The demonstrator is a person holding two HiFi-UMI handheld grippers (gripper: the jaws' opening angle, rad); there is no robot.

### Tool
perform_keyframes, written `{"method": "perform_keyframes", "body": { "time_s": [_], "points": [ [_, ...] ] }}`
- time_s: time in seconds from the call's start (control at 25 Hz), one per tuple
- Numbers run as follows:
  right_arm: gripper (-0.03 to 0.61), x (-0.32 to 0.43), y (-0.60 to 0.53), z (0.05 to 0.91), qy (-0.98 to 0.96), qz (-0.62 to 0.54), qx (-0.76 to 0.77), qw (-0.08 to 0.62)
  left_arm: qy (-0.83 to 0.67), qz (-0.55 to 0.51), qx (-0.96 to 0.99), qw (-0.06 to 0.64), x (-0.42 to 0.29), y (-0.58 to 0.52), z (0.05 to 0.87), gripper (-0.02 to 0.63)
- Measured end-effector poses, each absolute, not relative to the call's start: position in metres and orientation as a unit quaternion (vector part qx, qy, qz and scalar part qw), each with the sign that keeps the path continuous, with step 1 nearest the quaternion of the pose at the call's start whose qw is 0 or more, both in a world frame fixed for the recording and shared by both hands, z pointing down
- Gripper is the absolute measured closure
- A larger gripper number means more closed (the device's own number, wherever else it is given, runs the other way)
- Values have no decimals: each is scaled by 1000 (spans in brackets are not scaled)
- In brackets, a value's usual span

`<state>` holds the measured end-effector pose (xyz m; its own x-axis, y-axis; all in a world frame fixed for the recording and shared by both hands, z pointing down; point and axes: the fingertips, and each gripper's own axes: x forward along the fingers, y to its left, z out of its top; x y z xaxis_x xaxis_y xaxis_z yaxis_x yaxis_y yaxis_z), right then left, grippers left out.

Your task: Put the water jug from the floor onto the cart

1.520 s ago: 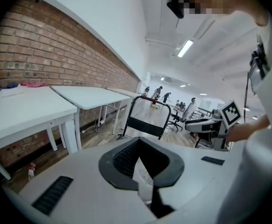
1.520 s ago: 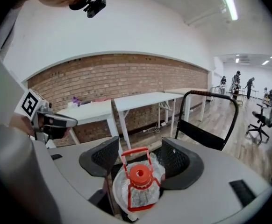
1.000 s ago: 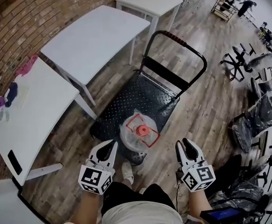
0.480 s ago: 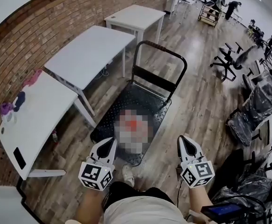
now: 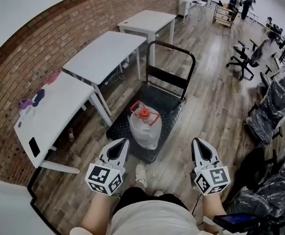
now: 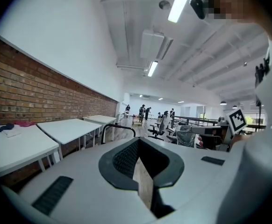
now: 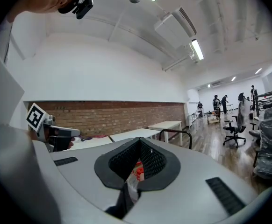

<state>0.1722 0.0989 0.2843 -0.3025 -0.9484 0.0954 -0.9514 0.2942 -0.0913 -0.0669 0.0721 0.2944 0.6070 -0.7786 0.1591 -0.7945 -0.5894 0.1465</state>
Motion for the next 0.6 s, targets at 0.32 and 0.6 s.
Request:
{"method": "perform_keyframes", "body": {
  "time_s": [0.32,0.6],
  "points": [
    [575,163,139,270,-803,56,594,8,-436,46,894,92,-77,115,280,614],
    [577,132,150,266,-806,48,590,23,-439,35,893,88,-108,125,276,614]
  ]
}}
